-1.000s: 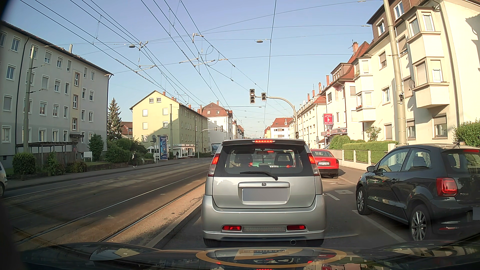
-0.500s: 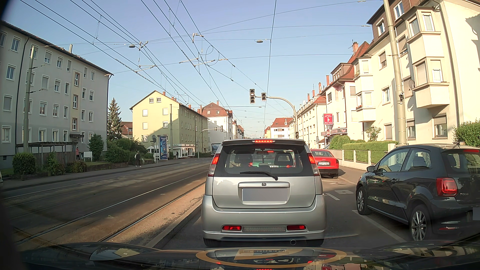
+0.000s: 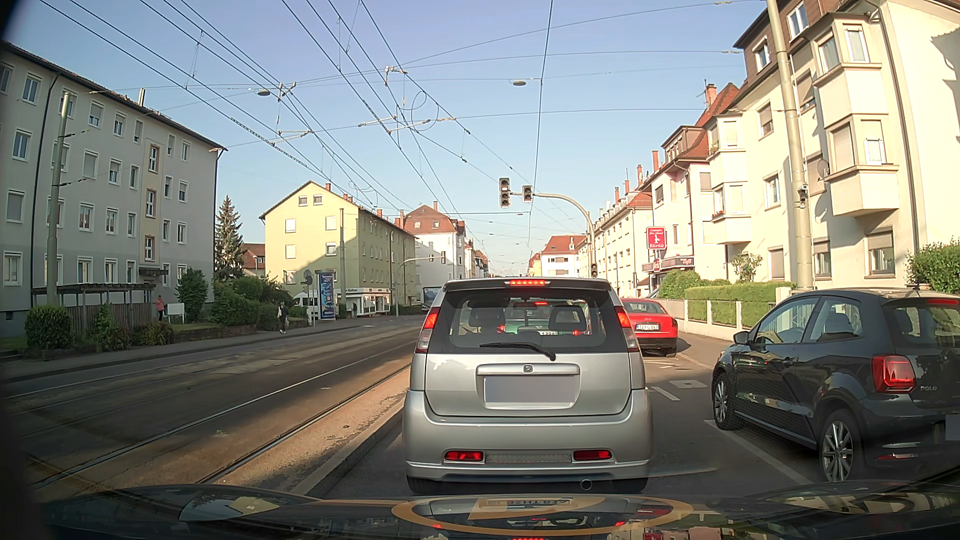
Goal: Follow the waypoints while adhering to traffic rules and regulations
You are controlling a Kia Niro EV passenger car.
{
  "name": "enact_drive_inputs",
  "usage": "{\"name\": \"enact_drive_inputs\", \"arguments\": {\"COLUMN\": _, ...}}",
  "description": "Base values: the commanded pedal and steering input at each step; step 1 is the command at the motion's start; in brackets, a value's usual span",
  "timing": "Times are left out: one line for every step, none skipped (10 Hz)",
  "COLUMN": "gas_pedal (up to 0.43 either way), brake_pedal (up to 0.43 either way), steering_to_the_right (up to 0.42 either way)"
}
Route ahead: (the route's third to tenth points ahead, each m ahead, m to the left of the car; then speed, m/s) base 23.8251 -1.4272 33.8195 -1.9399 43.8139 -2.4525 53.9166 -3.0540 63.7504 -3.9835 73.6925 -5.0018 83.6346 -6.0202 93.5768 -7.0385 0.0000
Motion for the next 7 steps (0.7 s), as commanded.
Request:
{"name": "enact_drive_inputs", "arguments": {"gas_pedal": 0.000, "brake_pedal": 0.201, "steering_to_the_right": -0.002}}
{"name": "enact_drive_inputs", "arguments": {"gas_pedal": 0.000, "brake_pedal": 0.201, "steering_to_the_right": -0.002}}
{"name": "enact_drive_inputs", "arguments": {"gas_pedal": 0.000, "brake_pedal": 0.201, "steering_to_the_right": -0.002}}
{"name": "enact_drive_inputs", "arguments": {"gas_pedal": 0.000, "brake_pedal": 0.207, "steering_to_the_right": -0.002}}
{"name": "enact_drive_inputs", "arguments": {"gas_pedal": 0.000, "brake_pedal": 0.207, "steering_to_the_right": -0.002}}
{"name": "enact_drive_inputs", "arguments": {"gas_pedal": 0.000, "brake_pedal": 0.207, "steering_to_the_right": -0.002}}
{"name": "enact_drive_inputs", "arguments": {"gas_pedal": 0.000, "brake_pedal": 0.207, "steering_to_the_right": -0.002}}
